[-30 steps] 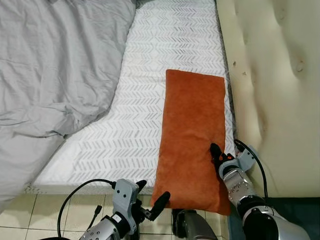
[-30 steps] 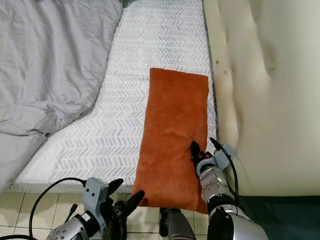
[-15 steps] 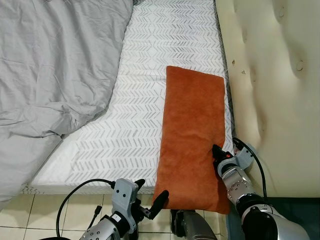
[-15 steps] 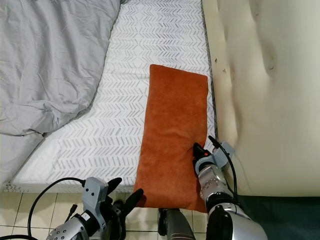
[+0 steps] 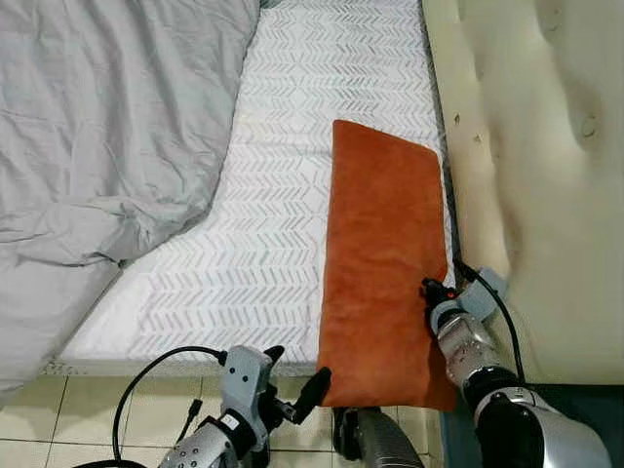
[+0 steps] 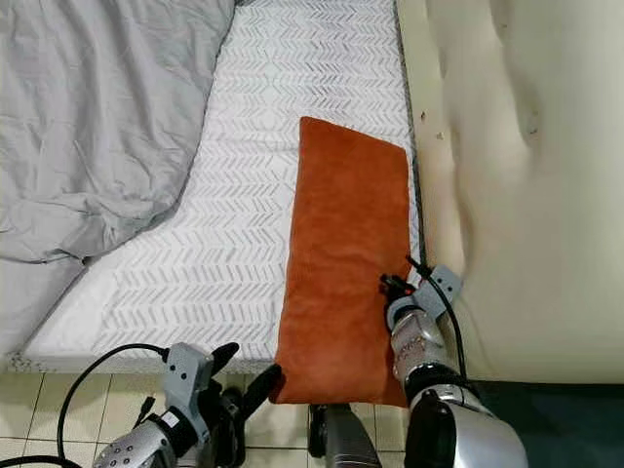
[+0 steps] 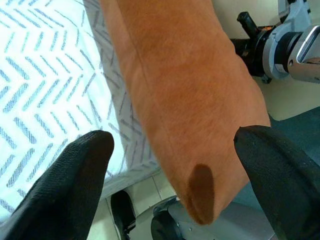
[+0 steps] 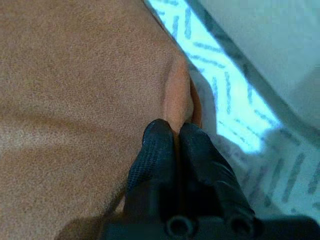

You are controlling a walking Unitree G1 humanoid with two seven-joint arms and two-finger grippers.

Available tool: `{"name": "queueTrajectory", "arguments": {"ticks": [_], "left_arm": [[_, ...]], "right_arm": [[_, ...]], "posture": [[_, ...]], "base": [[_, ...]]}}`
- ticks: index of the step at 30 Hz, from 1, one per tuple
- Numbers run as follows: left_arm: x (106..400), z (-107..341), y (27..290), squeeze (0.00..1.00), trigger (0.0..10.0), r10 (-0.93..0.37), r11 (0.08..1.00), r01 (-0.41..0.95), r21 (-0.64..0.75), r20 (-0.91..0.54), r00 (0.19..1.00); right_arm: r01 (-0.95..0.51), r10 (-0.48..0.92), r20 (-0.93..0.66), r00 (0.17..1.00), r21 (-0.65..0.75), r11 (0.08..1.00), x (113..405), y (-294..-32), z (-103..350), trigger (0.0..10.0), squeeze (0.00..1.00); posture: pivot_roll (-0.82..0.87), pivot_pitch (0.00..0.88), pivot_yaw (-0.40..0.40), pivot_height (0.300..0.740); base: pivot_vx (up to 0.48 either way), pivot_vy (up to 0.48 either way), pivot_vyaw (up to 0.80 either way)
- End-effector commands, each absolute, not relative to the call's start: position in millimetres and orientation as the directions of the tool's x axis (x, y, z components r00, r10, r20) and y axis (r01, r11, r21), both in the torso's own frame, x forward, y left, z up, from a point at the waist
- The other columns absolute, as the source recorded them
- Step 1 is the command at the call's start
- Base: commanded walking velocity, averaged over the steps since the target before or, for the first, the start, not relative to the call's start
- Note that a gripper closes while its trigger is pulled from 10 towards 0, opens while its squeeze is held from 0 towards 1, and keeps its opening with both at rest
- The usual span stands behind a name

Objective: Clean up the room

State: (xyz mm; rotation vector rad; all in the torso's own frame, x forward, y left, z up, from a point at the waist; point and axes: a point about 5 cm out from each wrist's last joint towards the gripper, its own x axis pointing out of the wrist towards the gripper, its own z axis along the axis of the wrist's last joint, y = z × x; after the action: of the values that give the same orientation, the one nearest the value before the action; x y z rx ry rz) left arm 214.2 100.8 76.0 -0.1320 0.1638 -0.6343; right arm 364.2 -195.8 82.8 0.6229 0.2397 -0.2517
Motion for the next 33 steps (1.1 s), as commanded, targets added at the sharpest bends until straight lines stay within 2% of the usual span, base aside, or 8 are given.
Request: {"name": "queueTrajectory", "arguments": {"ticks": [1, 8, 11, 17, 19, 23, 30, 33], "left_arm": [[208, 63, 99, 0.0, 10.0, -0.599, 0.798, 0.57, -0.195, -0.159, 0.785], [210, 63, 98, 0.0, 10.0, -0.597, 0.8, 0.569, -0.191, -0.154, 0.787], [212, 62, 97, 0.0, 10.0, -0.595, 0.801, 0.568, -0.187, -0.151, 0.789], [212, 60, 94, 0.0, 10.0, -0.598, 0.799, 0.572, -0.187, -0.148, 0.787], [212, 60, 92, 0.0, 10.0, -0.601, 0.797, 0.574, -0.189, -0.146, 0.786], [213, 59, 91, 0.0, 10.0, -0.601, 0.796, 0.575, -0.188, -0.145, 0.786], [213, 58, 91, 0.0, 10.0, -0.596, 0.801, 0.57, -0.185, -0.144, 0.79], [213, 58, 91, 0.0, 10.0, -0.594, 0.802, 0.569, -0.182, -0.143, 0.792]], "right_arm": [[0.374, -0.286, -0.245, 0.926, 0.508, 0.776, 366, -227, 98, 0.0, 0.0], [0.395, -0.342, -0.197, 0.919, 0.485, 0.78, 367, -242, 111, 0.0, 0.0], [0.391, -0.384, -0.108, 0.917, 0.438, 0.809, 371, -253, 131, 0.0, 0.0], [0.314, -0.337, -0.004, 0.942, 0.375, 0.873, 377, -244, 149, 0.0, 0.0], [0.283, -0.316, 0.091, 0.945, 0.259, 0.923, 378, -240, 161, 0.0, 0.0], [0.304, -0.321, 0.196, 0.927, 0.114, 0.946, 376, -242, 175, 0.0, 0.0], [0.459, -0.452, 0.263, 0.853, 0.038, 0.888, 365, -264, 183, 0.0, 0.0], [0.596, -0.575, 0.279, 0.77, 0.011, 0.803, 354, -285, 182, 0.0, 0.0]], "posture": [[0.1, 0.533, -0.099, 0.74], [0.09, 0.526, -0.103, 0.74], [0.09, 0.521, -0.107, 0.74], [0.07, 0.512, -0.114, 0.74], [0.07, 0.508, -0.118, 0.74], [0.07, 0.509, -0.121, 0.74], [0.06, 0.503, -0.125, 0.74], [0.06, 0.499, -0.124, 0.74]], "base": [[0.0, 0.0, 0.0], [0.0, 0.0, 0.0], [0.0, 0.0, 0.0], [0.0, 0.0, 0.0], [0.0, 0.0, 0.0], [0.0, 0.0, 0.0], [0.0, 0.0, 0.0], [0.0, 0.0, 0.0]]}}
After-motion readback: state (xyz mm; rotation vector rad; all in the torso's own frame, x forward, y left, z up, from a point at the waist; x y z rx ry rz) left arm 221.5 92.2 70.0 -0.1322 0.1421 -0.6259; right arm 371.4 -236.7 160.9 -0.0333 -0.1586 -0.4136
